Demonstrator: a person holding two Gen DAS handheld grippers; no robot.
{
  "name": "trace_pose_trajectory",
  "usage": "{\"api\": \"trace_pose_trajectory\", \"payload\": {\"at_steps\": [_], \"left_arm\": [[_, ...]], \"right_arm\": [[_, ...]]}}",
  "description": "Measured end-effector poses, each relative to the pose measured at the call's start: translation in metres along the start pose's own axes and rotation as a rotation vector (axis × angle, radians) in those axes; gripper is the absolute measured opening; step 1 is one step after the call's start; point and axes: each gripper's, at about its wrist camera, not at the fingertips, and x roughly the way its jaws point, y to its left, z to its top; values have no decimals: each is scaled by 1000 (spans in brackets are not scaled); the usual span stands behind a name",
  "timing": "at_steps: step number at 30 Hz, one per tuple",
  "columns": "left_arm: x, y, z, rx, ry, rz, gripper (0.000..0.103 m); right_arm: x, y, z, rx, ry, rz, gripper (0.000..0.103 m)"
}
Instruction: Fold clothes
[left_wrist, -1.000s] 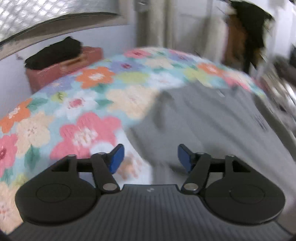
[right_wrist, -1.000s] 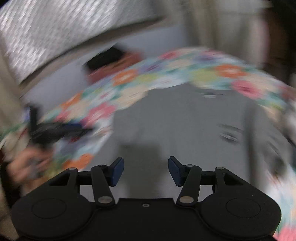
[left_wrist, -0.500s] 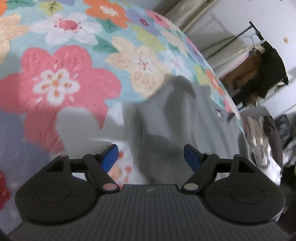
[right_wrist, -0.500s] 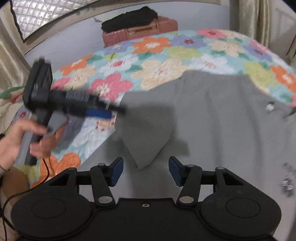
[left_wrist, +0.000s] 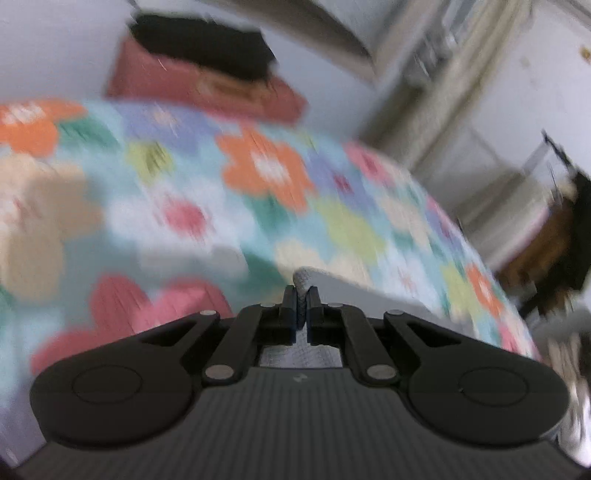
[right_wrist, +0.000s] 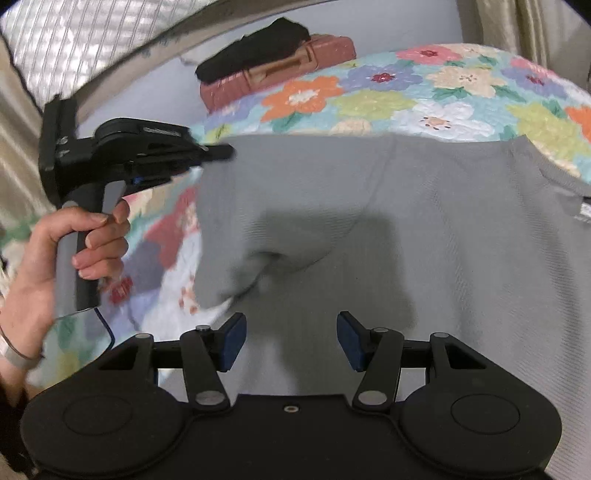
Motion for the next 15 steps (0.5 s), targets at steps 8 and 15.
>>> {"api": "trace_pose_trajectory", "payload": {"at_steps": [8, 15], "left_arm": [[19, 20, -11, 5, 263, 46, 54], [3, 55, -49, -291, 395, -69, 58]], "right_arm": [[23, -2, 14, 7, -4, -21, 60], [28, 34, 10, -186, 31, 18, 60]]}}
